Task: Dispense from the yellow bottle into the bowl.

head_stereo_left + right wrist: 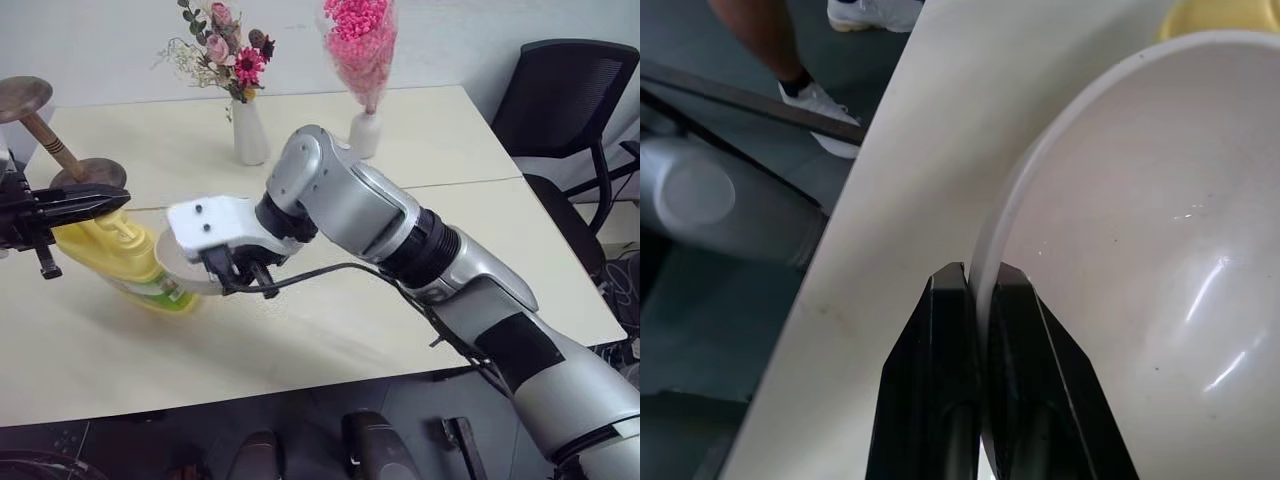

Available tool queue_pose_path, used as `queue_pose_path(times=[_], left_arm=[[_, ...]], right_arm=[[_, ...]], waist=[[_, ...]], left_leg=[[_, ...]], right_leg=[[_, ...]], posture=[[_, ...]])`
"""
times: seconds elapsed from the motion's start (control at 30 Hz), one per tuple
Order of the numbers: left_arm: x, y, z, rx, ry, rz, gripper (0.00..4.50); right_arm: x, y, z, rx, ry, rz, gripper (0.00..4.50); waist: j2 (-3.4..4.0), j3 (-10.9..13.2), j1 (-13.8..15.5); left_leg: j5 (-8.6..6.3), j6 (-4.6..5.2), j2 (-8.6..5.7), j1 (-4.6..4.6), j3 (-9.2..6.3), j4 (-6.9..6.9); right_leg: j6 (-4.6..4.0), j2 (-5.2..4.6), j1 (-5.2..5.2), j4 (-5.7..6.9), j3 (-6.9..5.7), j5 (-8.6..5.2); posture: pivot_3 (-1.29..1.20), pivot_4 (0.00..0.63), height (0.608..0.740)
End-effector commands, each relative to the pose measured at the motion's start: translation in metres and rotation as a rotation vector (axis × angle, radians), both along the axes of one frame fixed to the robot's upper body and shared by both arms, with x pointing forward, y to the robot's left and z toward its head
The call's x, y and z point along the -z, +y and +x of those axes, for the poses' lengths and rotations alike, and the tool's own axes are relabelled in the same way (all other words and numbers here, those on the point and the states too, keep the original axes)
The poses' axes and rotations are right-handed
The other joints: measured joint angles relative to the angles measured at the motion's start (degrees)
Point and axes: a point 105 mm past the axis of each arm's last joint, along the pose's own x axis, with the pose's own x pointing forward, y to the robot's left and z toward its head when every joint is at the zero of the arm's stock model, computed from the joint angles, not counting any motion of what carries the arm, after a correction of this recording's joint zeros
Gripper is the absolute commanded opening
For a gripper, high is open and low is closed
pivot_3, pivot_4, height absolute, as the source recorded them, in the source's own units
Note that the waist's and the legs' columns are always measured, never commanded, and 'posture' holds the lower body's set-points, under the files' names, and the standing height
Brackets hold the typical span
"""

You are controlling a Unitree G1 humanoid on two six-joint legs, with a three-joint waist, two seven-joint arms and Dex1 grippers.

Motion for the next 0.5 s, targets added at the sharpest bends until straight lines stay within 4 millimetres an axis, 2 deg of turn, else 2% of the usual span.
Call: queue_pose_path(times=[0.03,0.3,0.5], left_arm=[[0.002,-0.001,-0.001,-0.001,0.005,0.005,0.13],[0.004,0.001,0.001,-0.01,0.011,0.007,0.13],[0.016,-0.002,0.004,-0.014,0.016,0.044,0.13]], right_arm=[[-0.014,0.006,-0.013,-0.046,-0.028,0.048,0.0],[-0.021,0.014,-0.016,-0.108,-0.09,0.113,0.0],[-0.019,0.012,-0.017,-0.136,-0.111,0.096,0.0]], waist=[[0.0,0.0,0.0],[0.0,0.0,-0.1],[0.0,0.0,-0.2]], left_leg=[[0.0,0.0,-0.01,0.0,0.0,0.0],[-0.01,0.0,-0.01,0.0,0.04,-0.06],[-0.01,0.0,0.01,0.0,0.04,-0.08]], right_leg=[[0.0,0.0,0.0,-0.01,0.0,0.0],[0.0,0.01,-0.04,-0.01,0.01,0.0],[0.0,0.03,-0.07,0.0,0.02,0.0]], posture=[[0.0,0.15,0.74],[0.0,0.15,0.74],[0.0,0.15,0.74]])
